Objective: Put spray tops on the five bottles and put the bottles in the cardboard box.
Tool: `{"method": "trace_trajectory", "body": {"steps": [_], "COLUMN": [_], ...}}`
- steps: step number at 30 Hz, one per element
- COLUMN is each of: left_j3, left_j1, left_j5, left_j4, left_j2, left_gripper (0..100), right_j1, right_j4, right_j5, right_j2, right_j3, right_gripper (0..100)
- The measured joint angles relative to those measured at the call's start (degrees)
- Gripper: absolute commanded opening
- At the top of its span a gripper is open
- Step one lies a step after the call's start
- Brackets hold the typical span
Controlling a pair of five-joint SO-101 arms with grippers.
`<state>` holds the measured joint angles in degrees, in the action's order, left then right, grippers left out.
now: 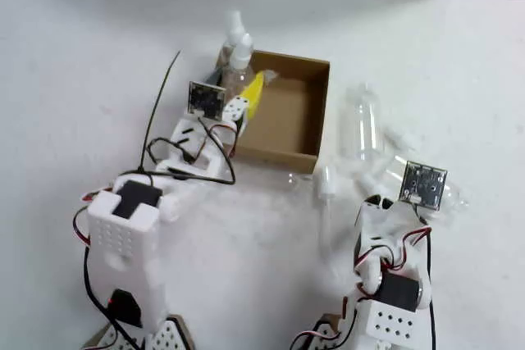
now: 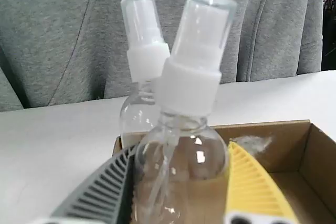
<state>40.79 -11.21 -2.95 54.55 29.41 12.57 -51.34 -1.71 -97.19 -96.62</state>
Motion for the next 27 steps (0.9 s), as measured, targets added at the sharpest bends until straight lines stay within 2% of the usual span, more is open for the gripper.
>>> {"method": "trace_trajectory", "body": {"steps": [4, 7, 13, 27], "left_j3": [0.09, 0.09, 0.09, 0.09], "left_j1": [0.09, 0.26, 0.26, 0.44], "left_j5": [0.00, 0.00, -0.09, -0.26], "left_j4": [0.00, -0.09, -3.69, -3.78], "left_j2": [-0.09, 0.00, -0.09, -0.09], "left_gripper": [32, 34, 34, 34], "right_j1": [0.00, 0.00, 0.00, 0.00], "right_j4": [0.00, 0.00, 0.00, 0.00], "right_j5": [0.00, 0.00, 0.00, 0.00], "right_j2": [0.00, 0.00, 0.00, 0.00], "right_j3": [0.00, 0.00, 0.00, 0.00], "right_gripper": [1.5, 1.5, 1.5, 1.5]}}
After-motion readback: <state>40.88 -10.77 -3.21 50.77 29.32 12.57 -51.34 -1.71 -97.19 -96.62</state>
